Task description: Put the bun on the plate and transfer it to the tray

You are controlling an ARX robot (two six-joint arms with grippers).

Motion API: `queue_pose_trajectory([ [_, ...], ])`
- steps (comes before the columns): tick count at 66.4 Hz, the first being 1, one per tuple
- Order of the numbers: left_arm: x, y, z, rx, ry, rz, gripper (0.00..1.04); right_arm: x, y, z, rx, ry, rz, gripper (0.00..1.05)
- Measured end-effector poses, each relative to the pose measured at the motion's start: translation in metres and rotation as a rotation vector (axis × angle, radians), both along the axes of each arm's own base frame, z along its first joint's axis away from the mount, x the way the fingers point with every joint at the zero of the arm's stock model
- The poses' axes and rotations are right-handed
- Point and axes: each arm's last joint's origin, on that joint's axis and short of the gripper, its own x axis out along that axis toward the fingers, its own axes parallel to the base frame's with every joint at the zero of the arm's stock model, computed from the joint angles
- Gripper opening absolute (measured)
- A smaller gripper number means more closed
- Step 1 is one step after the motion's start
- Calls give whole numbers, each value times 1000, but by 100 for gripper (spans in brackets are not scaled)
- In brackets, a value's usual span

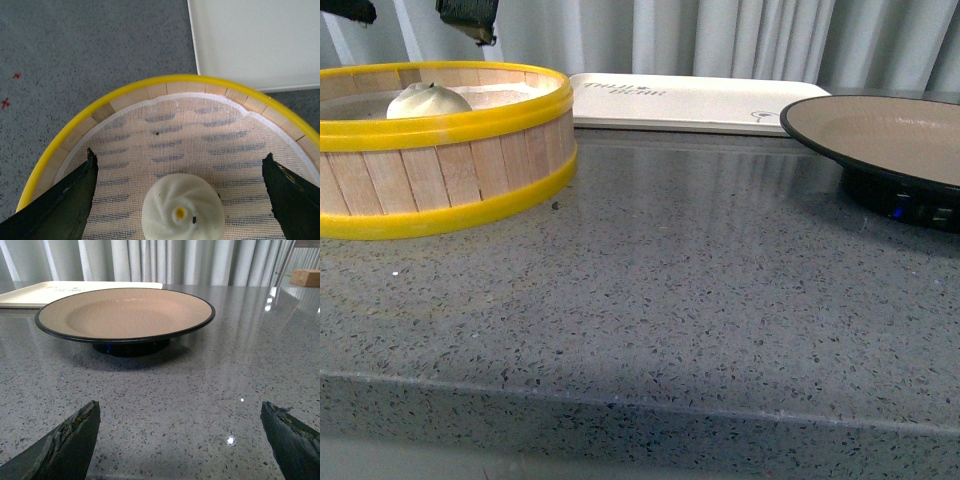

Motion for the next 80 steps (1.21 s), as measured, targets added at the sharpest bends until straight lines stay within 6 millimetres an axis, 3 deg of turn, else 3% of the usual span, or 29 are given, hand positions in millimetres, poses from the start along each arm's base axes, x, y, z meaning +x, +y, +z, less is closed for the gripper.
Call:
queue_pose_trajectory([
  [20, -3, 15, -13, -51, 107, 23, 98, 0, 0, 0, 0, 0, 0, 96],
  [52, -6, 7, -18, -68, 137, -10, 97, 0, 0, 0, 0, 0, 0, 96],
  [60, -5, 5, -19, -66, 140, -14, 82, 0, 0, 0, 0, 0, 0, 96],
  [80, -2, 4, -24, -54, 146, -18, 22, 0, 0, 0, 0, 0, 0, 96],
])
